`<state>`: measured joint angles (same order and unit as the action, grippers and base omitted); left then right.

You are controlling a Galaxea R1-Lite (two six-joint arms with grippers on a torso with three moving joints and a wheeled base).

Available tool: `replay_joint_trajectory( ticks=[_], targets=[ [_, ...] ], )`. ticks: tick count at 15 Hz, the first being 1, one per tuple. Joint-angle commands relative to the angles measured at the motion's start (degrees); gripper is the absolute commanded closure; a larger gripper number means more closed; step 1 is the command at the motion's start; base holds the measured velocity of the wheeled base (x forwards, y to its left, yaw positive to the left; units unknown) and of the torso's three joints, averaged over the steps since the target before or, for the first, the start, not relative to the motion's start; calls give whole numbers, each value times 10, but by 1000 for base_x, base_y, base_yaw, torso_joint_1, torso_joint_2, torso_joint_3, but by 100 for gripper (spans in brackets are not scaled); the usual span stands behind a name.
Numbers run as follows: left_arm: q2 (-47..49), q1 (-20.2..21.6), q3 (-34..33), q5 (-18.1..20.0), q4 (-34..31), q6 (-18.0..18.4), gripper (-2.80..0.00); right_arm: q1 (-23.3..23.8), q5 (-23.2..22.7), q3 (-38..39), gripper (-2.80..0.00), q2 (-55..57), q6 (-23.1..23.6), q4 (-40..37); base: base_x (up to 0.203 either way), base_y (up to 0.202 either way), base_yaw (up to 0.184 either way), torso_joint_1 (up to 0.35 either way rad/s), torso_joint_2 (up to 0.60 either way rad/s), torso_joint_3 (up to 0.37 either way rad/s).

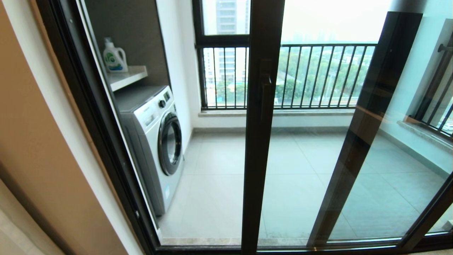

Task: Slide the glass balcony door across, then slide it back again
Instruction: Open the slid door

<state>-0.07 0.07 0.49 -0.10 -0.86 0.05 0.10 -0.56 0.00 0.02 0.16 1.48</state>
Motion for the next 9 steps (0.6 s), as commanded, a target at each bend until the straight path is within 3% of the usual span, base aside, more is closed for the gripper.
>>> replay_joint_trajectory(
  ticks=[1, 9],
  targets=[
    [2, 0, 0, 0, 0, 0, 0, 0, 1, 6, 0, -1, 2, -1, 0, 0, 0, 0, 0, 0],
    [2, 0, 0, 0, 0, 0, 0, 0, 6, 6, 0, -1, 6, 3, 0, 0, 0, 0, 0, 0]
  ],
)
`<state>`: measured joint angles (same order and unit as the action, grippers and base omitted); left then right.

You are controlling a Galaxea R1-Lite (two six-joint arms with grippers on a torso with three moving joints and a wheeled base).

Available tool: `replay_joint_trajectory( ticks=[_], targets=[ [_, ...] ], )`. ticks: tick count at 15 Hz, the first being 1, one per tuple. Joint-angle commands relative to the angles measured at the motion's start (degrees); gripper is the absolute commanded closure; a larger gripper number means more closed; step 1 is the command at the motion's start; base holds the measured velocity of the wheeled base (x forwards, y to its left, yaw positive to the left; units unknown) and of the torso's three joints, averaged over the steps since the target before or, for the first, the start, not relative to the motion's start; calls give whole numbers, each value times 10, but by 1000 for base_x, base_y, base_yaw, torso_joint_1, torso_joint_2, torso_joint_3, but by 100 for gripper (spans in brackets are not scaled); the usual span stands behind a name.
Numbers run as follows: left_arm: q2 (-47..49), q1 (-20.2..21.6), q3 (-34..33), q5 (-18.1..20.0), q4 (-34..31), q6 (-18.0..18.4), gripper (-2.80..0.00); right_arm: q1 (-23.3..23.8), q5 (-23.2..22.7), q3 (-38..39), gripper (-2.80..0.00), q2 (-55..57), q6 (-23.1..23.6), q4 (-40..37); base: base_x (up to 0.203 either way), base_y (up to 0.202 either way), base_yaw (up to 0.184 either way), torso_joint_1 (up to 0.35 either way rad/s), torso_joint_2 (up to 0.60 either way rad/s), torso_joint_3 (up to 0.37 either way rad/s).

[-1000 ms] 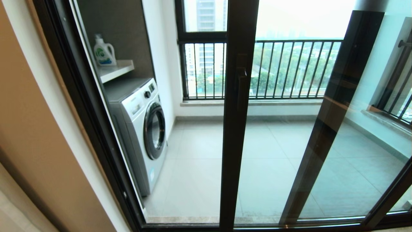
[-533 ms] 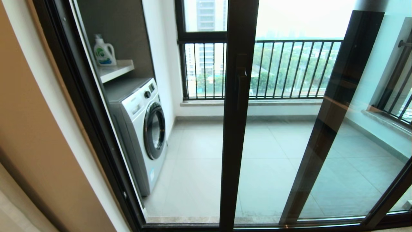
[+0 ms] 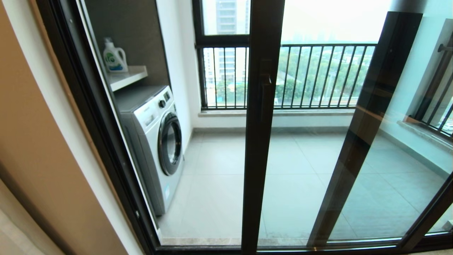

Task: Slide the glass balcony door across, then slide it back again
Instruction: Open the slid door

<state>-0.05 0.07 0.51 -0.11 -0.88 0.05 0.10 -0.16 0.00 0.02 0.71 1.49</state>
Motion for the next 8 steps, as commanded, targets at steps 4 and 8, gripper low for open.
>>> replay_joint_trajectory(
  ticks=[4, 8],
  targets=[
    [1, 0, -1, 0, 0, 0, 0, 0, -16, -128, 0, 66, -15, 0, 0, 0, 0, 0, 0, 0],
    [1, 0, 0, 0, 0, 0, 0, -1, -86, -294, 0, 277, -14, 4, 0, 0, 0, 0, 0, 0]
  ],
)
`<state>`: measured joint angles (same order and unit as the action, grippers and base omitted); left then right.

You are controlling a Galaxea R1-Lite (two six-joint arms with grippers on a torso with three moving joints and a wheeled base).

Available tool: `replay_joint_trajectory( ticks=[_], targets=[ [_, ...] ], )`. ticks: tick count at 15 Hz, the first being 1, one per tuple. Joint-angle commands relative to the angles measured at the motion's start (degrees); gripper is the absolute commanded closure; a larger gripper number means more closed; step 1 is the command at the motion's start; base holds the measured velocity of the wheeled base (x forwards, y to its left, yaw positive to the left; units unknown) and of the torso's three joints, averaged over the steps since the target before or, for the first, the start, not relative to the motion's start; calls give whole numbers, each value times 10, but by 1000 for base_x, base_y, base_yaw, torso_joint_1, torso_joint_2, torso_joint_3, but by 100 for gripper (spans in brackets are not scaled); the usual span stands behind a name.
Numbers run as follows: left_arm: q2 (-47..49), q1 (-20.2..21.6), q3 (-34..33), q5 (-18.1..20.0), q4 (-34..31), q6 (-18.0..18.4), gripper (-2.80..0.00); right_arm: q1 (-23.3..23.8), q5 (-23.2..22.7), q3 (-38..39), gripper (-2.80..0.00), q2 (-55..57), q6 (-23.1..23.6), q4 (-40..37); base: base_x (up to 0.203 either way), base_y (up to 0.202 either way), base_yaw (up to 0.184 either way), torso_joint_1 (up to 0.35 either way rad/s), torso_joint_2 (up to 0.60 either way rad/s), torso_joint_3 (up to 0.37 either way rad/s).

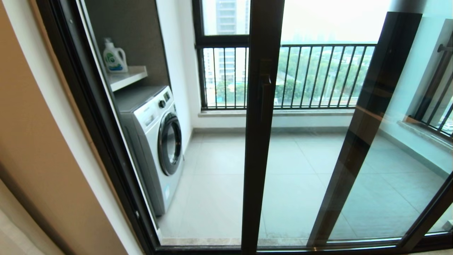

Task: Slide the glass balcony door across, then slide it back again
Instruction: Open the slid door

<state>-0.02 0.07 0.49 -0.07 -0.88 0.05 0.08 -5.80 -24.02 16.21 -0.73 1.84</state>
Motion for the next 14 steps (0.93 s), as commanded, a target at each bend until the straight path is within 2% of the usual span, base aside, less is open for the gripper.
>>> replay_joint_trajectory(
  ticks=[1, 3, 4, 8, 9, 11, 12, 14],
  targets=[
    [1, 0, 0, 0, 0, 0, 0, -1, -71, -84, 0, 162, 5, 2, 0, 0, 0, 0, 0, 0],
    [1, 0, 0, -1, 0, 0, 0, -7, -123, -129, 0, 241, 17, 3, 0, 0, 0, 0, 0, 0],
    [1, 0, 0, 0, 0, 0, 0, -21, -133, -151, 0, 278, 23, 3, 0, 0, 0, 0, 0, 0],
    [1, 0, 0, -1, 0, 0, 0, -68, -128, -228, 0, 424, 31, 11, 0, 0, 0, 0, 0, 0],
    [1, 0, 0, -1, 0, 0, 0, -84, -116, -243, 0, 469, 35, 24, 0, 0, 0, 0, 0, 0],
    [1, 0, 0, 0, 0, 0, 0, -162, -61, -272, 0, 551, 43, 68, 0, 0, 0, 0, 0, 0],
    [1, 0, 0, 0, 0, 0, 0, -200, -26, -286, 0, 591, 38, 100, 0, 0, 0, 0, 0, 0],
    [1, 0, 0, 0, 0, 0, 0, -261, 14, -323, 0, 663, 11, 159, 0, 0, 0, 0, 0, 0]
  ],
)
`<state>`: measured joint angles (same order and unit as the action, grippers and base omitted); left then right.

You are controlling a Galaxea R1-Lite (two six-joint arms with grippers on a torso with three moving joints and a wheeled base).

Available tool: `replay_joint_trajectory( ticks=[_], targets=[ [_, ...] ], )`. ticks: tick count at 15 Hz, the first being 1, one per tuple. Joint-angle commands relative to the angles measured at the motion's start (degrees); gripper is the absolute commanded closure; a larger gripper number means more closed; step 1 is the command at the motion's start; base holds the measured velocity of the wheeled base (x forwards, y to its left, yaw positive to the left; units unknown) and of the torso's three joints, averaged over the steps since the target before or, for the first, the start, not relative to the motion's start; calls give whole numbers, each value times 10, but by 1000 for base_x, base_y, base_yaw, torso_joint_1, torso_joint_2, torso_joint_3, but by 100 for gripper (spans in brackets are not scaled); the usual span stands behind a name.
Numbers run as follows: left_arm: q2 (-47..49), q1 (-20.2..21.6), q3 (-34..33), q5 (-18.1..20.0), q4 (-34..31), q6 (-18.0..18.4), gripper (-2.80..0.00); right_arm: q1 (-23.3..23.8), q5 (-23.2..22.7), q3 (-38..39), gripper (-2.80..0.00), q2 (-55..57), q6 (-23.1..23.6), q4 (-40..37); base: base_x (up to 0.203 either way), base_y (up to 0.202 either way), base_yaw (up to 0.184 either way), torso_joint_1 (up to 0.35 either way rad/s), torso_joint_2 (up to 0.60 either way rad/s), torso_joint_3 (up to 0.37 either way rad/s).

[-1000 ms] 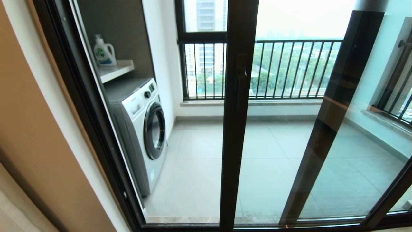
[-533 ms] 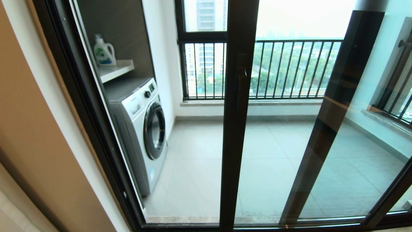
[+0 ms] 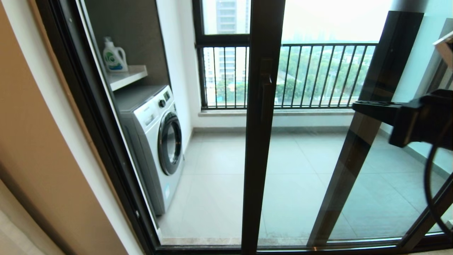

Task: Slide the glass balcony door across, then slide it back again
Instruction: Open the slid door

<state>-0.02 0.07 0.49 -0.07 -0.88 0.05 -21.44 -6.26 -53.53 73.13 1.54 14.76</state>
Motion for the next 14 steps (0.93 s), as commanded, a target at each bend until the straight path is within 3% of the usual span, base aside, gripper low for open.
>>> replay_joint_trajectory(
  ticks=[1, 4, 9, 14],
  targets=[
    [1, 0, 0, -1, 0, 0, 0, -80, 43, -54, 0, 125, -29, 45, 0, 0, 0, 0, 0, 0],
    [1, 0, 0, 0, 0, 0, 0, -125, 111, -111, 0, 192, -53, 63, 0, 0, 0, 0, 0, 0],
    [1, 0, 0, 0, 0, 0, 0, -126, 125, -206, 0, 291, -62, 71, 0, 0, 0, 0, 0, 0],
    [1, 0, 0, -1, 0, 0, 0, -126, 173, -335, 0, 387, -101, 72, 0, 0, 0, 0, 0, 0]
  ],
)
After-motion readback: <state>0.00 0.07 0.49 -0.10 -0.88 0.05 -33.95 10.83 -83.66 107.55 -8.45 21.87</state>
